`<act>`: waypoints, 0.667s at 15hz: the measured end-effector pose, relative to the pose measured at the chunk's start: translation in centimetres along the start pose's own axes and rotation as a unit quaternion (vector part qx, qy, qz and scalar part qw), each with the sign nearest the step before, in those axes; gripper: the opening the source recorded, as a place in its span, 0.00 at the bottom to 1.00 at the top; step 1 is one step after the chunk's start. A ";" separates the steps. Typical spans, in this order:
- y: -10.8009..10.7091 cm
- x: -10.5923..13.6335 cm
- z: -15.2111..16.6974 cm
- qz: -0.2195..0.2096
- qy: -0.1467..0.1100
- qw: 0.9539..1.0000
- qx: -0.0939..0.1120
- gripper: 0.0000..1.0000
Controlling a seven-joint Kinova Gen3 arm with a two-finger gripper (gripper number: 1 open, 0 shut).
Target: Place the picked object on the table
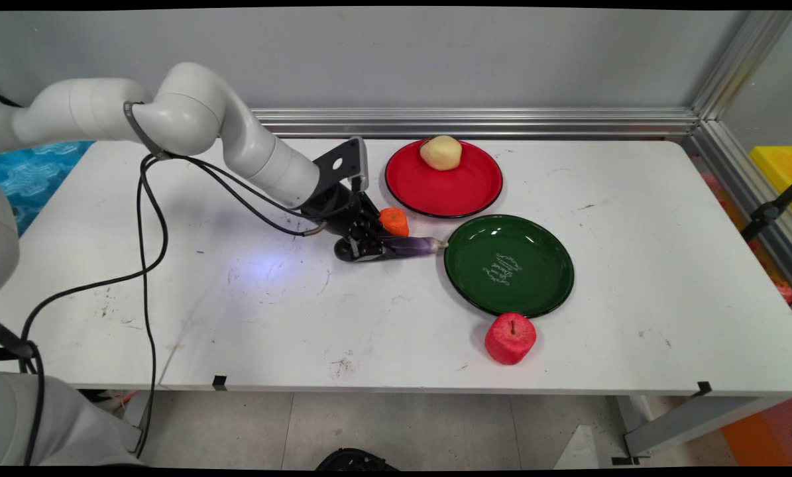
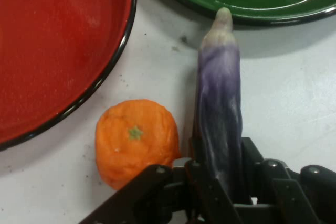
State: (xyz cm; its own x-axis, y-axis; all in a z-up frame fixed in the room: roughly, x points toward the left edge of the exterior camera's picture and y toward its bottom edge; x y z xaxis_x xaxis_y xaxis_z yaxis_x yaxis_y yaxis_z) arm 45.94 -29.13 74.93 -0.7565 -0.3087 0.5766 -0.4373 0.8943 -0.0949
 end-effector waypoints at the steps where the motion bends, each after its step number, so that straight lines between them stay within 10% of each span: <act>1: 0.0 -0.1 0.2 0.002 0.000 1.000 -0.001 0.00; 10: 0.1 -0.4 0.0 0.009 0.000 1.000 -0.015 0.00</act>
State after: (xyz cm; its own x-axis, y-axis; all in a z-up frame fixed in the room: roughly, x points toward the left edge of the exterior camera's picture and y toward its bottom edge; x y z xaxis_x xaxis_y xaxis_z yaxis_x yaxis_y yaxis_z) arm 46.20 -28.96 74.70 -0.7641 -0.2921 0.5752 -0.4082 0.9094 -0.0805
